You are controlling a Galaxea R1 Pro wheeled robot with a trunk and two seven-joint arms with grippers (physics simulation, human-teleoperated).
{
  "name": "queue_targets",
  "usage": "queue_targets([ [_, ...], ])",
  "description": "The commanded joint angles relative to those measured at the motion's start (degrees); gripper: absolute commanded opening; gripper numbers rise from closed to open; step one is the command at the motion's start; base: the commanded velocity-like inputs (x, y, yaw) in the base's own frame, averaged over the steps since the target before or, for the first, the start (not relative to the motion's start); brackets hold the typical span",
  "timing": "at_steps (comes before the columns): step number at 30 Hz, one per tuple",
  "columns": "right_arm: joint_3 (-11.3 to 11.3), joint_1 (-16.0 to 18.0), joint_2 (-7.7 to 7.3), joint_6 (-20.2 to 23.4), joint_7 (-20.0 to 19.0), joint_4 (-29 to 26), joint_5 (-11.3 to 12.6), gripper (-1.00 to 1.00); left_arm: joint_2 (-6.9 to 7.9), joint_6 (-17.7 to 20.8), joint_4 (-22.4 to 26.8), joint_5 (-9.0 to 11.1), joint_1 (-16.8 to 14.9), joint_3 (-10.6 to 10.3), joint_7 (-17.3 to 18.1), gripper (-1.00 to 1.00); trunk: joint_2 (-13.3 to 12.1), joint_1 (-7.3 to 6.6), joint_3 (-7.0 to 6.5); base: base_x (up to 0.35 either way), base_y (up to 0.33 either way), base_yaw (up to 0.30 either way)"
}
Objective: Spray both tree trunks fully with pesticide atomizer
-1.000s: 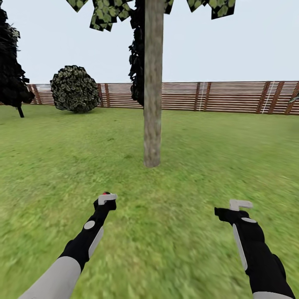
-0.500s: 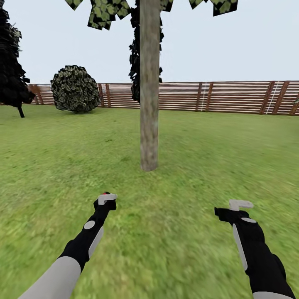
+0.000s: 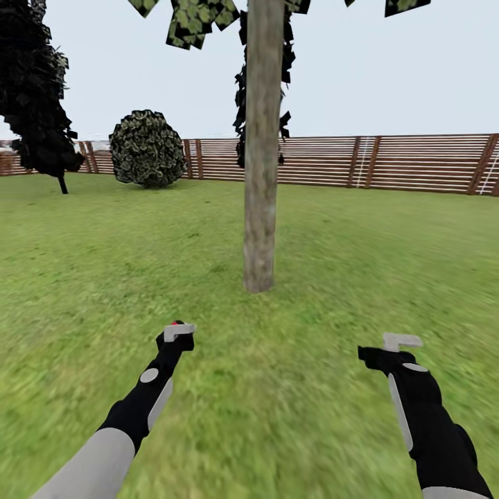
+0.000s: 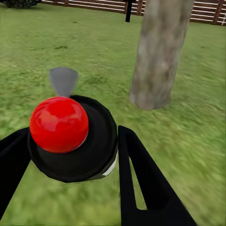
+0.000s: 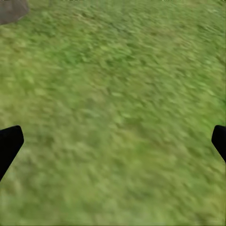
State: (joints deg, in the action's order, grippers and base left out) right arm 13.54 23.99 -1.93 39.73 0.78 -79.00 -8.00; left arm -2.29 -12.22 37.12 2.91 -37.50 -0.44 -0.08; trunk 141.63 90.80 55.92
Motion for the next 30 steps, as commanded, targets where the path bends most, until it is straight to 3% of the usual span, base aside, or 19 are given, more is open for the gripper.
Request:
queue_targets([
  [1,0.0,0.0,0.0,0.0,-0.01,0.01,0.0,1.0,0.0,0.0,-0.01,-0.01,-0.02,0.0,-0.01,-1.0,0.0,0.0,0.0,0.263,-0.177,0.012],
  [7,0.0,0.0,0.0,0.0,0.0,0.05,0.0,1.0,0.0,0.0,-0.03,-0.01,-0.02,0.0,-0.01,-1.0,0.0,0.0,0.0,0.169,-0.104,0.003],
  [30,0.0,0.0,-0.12,-0.09,-0.09,0.08,-0.17,1.0,0.0,0.0,0.05,0.12,-0.02,0.08,-0.01,-1.0,0.0,0.0,0.0,0.004,-0.002,-0.011],
])
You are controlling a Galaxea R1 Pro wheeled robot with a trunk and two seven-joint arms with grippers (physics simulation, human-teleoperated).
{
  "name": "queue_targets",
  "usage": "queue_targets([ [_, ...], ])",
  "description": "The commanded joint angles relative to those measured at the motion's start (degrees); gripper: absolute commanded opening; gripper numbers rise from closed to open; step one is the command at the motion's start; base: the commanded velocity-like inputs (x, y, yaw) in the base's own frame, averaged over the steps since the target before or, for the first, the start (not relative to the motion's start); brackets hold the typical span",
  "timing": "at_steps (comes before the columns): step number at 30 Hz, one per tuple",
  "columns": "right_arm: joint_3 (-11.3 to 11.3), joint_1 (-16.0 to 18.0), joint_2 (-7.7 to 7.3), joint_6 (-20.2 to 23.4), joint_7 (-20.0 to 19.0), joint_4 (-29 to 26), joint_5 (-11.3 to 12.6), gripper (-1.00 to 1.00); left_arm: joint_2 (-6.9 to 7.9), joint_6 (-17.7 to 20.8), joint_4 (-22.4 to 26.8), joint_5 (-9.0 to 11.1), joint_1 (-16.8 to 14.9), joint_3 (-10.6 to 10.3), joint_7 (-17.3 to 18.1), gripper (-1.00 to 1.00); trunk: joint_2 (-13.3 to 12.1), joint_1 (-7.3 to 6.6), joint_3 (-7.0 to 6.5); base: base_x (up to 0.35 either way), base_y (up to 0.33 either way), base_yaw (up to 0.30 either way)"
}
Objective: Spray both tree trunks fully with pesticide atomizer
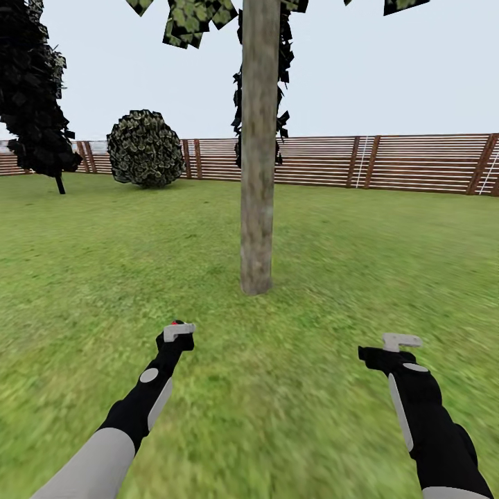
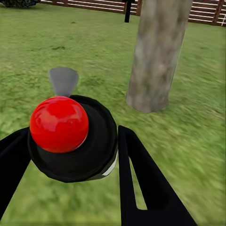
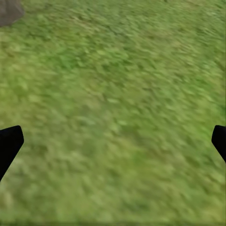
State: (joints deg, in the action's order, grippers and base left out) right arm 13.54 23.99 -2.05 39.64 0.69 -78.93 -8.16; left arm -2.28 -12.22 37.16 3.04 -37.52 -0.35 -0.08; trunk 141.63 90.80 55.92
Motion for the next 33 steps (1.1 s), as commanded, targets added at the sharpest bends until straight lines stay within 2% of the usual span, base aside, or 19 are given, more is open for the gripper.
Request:
queue_targets([
  [1,0.0,0.0,0.0,0.0,0.01,-0.02,0.01,1.0,0.0,0.0,0.01,-0.07,-0.01,0.0,-0.01,-1.0,0.0,0.0,0.0,0.0,0.0,0.0],
  [11,-0.01,0.0,0.22,0.02,0.11,-0.03,-0.16,1.0,0.39,0.0,-0.04,-0.28,0.03,0.01,-0.02,-1.0,0.0,0.0,0.0,0.0,0.0,0.0],
  [14,-0.23,0.0,0.14,0.06,0.25,-0.01,-0.64,1.0,1.17,0.04,-0.02,-0.33,0.02,0.05,0.05,-1.0,0.0,0.0,0.0,0.0,0.0,0.0],
  [16,-0.28,0.0,-0.04,0.22,0.17,0.0,-0.84,1.0,2.37,0.43,0.02,-0.5,-0.05,0.02,0.36,-1.0,0.0,0.0,0.0,0.0,0.0,0.0],
  [18,-0.27,0.0,-0.2,0.35,0.08,-0.05,-0.91,1.0,3.13,3.4,0.09,-1.23,-0.21,-0.31,1.28,-1.0,0.0,0.0,0.0,0.0,0.0,0.0],
  [19,-0.3,0.0,-0.42,0.41,0.0,-0.06,-0.9,1.0,3.56,7.23,0.21,-2.38,-0.31,-0.79,2.43,-1.0,0.0,0.0,0.0,0.0,0.0,0.0],
  [20,-0.33,0.0,-0.65,0.43,-0.05,-0.07,-0.9,1.0,3.74,9.4,0.29,-3.19,-0.36,-1.09,3.22,-1.0,0.0,0.0,0.0,0.0,0.0,0.0],
  [22,-0.68,0.0,-1.93,0.53,-0.98,-0.08,-0.8,1.0,4.27,16.56,1.47,-8.0,-0.48,-2.29,7.89,-1.0,0.0,0.0,0.0,0.0,0.0,0.0],
  [24,-1.79,0.0,-2.68,0.58,-4.93,-0.03,-0.63,1.0,4.5,19.88,3.73,-13.69,-0.52,-2.86,14.84,-1.0,0.0,0.0,0.0,0.0,0.0,0.0],
  [26,-3.88,0.03,-3.02,0.62,-11.94,0.04,-0.77,1.0,4.61,21.32,5.28,-18.37,-0.56,-3.06,23.74,-1.0,0.0,0.0,0.0,0.0,0.0,0.0],
  [27,-5.72,0.27,-3.16,0.66,-18.44,0.06,-0.83,1.0,4.69,21.78,5.95,-20.57,-0.55,-3.11,30.95,-1.0,0.0,0.0,0.0,0.0,0.0,0.0],
  [28,-6.19,0.34,-3.19,0.67,-20.62,0.07,-0.86,1.0,4.72,21.87,6.1,-21.06,-0.55,-3.12,33.3,-1.0,0.0,0.0,0.0,0.0,0.0,0.0],
  [29,-6.87,0.46,-3.23,0.68,-24.72,0.08,-0.9,1.0,4.88,22.0,6.31,-21.75,-0.58,-3.14,37.76,-1.0,0.0,0.0,0.0,0.0,0.0,0.0],
  [30,-7.53,0.58,-3.27,0.69,-29.83,0.08,-1.03,1.0,5.78,22.08,6.5,-22.35,-0.57,-3.13,44.07,-1.0,0.0,0.0,0.0,0.0,0.0,0.0],
  [33,-8.1,0.77,-3.3,0.7,-37.16,0.09,-2.12,1.0,8.69,21.93,6.87,-22.76,-0.6,-3.09,57.52,-1.0,0.0,0.0,0.0,0.0,0.0,0.0],
])
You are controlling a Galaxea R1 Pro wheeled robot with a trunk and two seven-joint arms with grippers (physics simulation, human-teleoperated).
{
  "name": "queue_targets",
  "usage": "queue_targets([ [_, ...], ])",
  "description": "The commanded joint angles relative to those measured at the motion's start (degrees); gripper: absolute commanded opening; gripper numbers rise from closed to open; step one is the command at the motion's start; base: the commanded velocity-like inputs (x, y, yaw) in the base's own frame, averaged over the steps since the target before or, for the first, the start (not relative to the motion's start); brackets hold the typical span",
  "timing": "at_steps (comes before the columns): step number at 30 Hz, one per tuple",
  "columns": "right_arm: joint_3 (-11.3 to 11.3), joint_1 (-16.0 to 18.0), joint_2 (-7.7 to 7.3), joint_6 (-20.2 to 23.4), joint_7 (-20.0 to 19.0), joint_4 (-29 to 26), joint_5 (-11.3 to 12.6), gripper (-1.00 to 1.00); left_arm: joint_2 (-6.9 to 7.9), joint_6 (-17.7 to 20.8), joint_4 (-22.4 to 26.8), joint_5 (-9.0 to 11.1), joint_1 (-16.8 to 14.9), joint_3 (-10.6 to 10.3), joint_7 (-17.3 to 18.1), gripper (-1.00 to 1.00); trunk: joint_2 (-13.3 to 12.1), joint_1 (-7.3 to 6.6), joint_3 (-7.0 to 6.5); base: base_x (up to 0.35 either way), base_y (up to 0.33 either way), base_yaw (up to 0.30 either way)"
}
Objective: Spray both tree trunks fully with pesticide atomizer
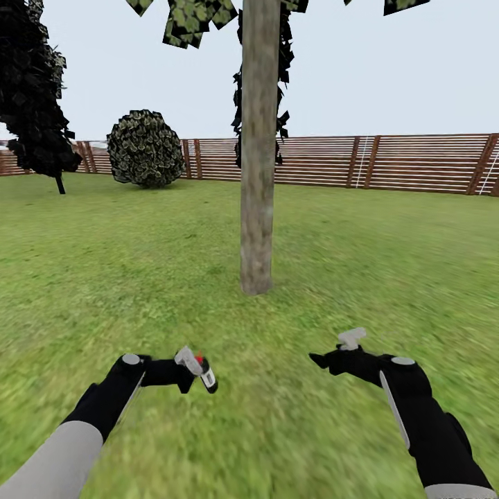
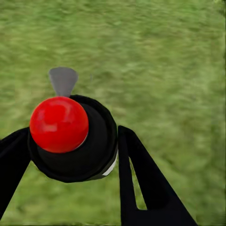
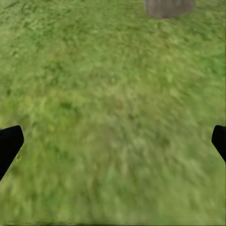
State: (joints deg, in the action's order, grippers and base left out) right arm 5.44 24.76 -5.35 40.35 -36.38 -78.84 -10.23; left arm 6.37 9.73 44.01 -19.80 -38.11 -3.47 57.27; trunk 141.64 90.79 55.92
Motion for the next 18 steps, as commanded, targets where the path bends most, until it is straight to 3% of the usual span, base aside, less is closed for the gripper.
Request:
queue_targets([
  [1,-0.11,0.53,-0.01,-0.03,-2.78,0.02,-0.45,1.0,0.73,-0.15,0.5,0.02,-0.01,0.03,4.72,-1.0,0.0,0.0,0.0,0.0,0.0,0.0],
  [3,-0.47,2.21,0.01,-0.08,-12.92,0.07,-1.57,1.0,2.24,-1.09,2.67,-0.08,-0.03,-0.01,15.06,-1.0,0.0,0.0,0.0,0.0,0.0,0.0],
  [5,-0.55,2.63,0.05,-0.09,-18.55,0.08,-3.24,1.0,2.71,-1.81,3.49,-0.15,-0.03,-0.03,18.43,-1.0,0.0,0.0,0.0,0.0,0.0,0.0],
  [6,-0.64,2.78,0.09,-0.21,-21.12,0.12,-5.58,1.0,2.85,-2.12,3.77,-0.38,-0.03,-0.07,20.0,-1.0,0.0,0.0,0.0,0.0,0.0,0.0],
  [8,-2.07,2.88,0.18,-0.57,-24.01,0.16,-9.32,1.0,2.88,-2.7,3.97,-1.37,-0.03,-0.21,22.46,-1.0,0.0,0.0,0.0,0.0,0.0,0.0],
  [10,-5.32,2.91,0.21,-0.71,-26.96,0.15,-10.73,1.0,2.78,-3.76,4.02,-2.94,-0.03,-0.31,24.97,-1.0,0.0,0.0,0.0,0.0,0.0,0.0],
  [12,-8.11,2.92,0.21,-0.78,-29.11,0.12,-11.37,1.0,2.68,-4.49,4.05,-4.91,-0.03,-0.37,27.47,-1.0,0.0,0.0,0.0,0.0,0.0,0.0],
  [18,-10.16,2.92,0.49,-0.96,-30.54,0.09,-11.75,1.0,2.52,-4.99,4.06,-9.76,-0.03,-0.65,30.08,-1.0,0.0,0.0,0.0,0.0,0.0,0.0],
])
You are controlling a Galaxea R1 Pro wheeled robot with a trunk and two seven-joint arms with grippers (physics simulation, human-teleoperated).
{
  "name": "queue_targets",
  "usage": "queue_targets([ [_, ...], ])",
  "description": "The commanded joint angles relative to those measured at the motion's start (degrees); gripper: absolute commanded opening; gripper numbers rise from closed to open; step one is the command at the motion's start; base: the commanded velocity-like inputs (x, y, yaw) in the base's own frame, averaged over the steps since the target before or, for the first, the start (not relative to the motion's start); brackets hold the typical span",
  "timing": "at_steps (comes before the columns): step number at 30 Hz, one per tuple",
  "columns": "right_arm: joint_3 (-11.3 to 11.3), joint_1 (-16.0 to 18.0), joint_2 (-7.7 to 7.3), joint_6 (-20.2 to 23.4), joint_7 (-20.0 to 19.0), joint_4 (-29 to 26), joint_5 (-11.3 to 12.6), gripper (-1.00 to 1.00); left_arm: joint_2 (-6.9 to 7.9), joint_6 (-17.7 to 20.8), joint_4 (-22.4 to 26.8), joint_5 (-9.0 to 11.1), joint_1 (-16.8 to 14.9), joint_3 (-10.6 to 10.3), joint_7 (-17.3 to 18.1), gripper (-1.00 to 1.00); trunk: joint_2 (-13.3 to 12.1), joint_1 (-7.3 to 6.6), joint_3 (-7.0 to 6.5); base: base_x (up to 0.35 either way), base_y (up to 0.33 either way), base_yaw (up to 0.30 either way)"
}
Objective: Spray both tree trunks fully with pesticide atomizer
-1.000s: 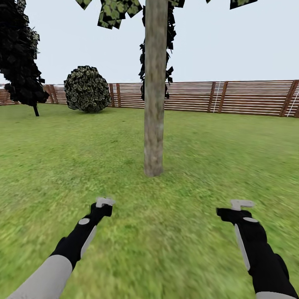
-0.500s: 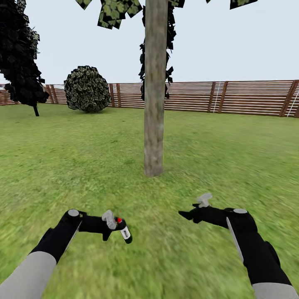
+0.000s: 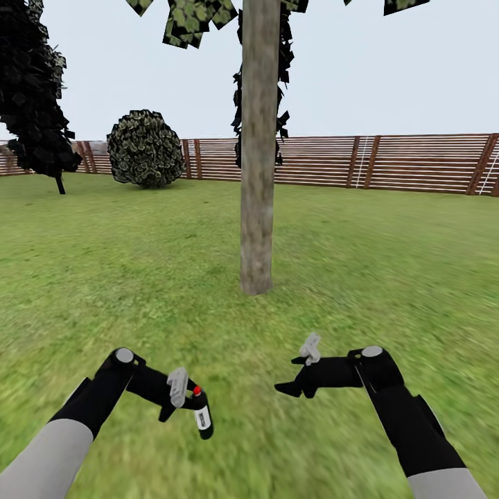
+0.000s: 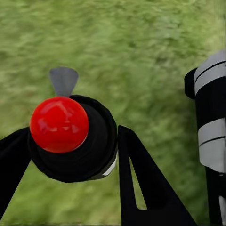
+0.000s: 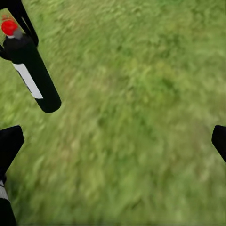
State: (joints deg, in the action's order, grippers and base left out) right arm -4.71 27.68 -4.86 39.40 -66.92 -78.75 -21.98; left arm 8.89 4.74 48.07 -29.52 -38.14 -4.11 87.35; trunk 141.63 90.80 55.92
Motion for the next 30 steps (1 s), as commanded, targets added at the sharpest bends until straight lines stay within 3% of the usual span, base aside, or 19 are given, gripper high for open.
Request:
queue_targets([
  [1,-0.08,0.0,0.04,-0.01,-0.05,0.0,0.0,-1.0,-0.06,0.0,0.01,-0.9,0.0,-0.38,0.1,-1.0,0.0,0.0,0.0,0.0,0.0,0.0],
  [5,-0.25,0.0,0.17,-0.02,-0.13,0.0,0.15,-1.0,-1.23,0.13,0.01,-5.13,0.0,-3.66,0.4,-1.0,0.0,0.0,0.0,0.0,0.0,0.0],
  [7,-0.32,0.0,0.19,-0.02,-0.19,-0.05,0.17,-1.0,-2.5,0.2,0.01,-5.97,0.0,-4.42,1.04,-1.0,0.0,0.0,0.0,0.0,0.0,0.0],
  [12,-0.77,0.0,0.26,-0.02,-0.22,-0.23,0.18,-1.0,-4.01,0.26,0.07,-6.45,0.0,-5.26,1.44,-1.0,0.0,0.0,0.0,0.0,0.0,0.0],
  [16,-4.35,0.0,0.28,-0.02,-0.23,-0.26,0.18,-1.0,-5.5,0.27,0.11,-6.51,0.0,-5.61,1.57,-1.0,0.0,0.0,0.0,0.0,0.0,0.0],
  [19,-5.46,0.0,0.55,-0.02,-0.23,-0.26,0.18,-1.0,-6.46,0.27,0.7,-6.51,0.0,-6.44,1.59,-1.0,0.0,0.0,0.0,0.0,0.0,0.0],
  [22,-5.74,0.0,0.68,-0.02,-0.23,-0.27,0.18,-1.0,-7.54,0.27,1.15,-6.51,0.0,-6.7,1.59,-1.0,0.0,0.0,0.0,0.0,0.0,0.0],
  [23,-5.81,0.0,0.77,-0.02,-0.23,-0.33,0.23,-1.0,-8.64,0.28,1.28,-6.51,0.0,-6.76,1.59,-1.0,0.0,0.0,0.0,0.0,0.0,0.0],
  [27,-5.83,0.0,0.84,-0.02,-0.23,-0.35,0.27,-1.0,-9.82,0.35,1.32,-6.56,-0.03,-6.78,1.59,-1.0,0.0,0.0,0.0,0.0,0.0,0.0],
  [30,-5.83,0.0,1.12,-0.02,-0.24,-0.35,0.27,-1.0,-10.65,0.47,1.42,-8.54,-0.22,-6.78,1.59,-1.0,0.0,0.0,0.0,0.0,0.0,0.0],
])
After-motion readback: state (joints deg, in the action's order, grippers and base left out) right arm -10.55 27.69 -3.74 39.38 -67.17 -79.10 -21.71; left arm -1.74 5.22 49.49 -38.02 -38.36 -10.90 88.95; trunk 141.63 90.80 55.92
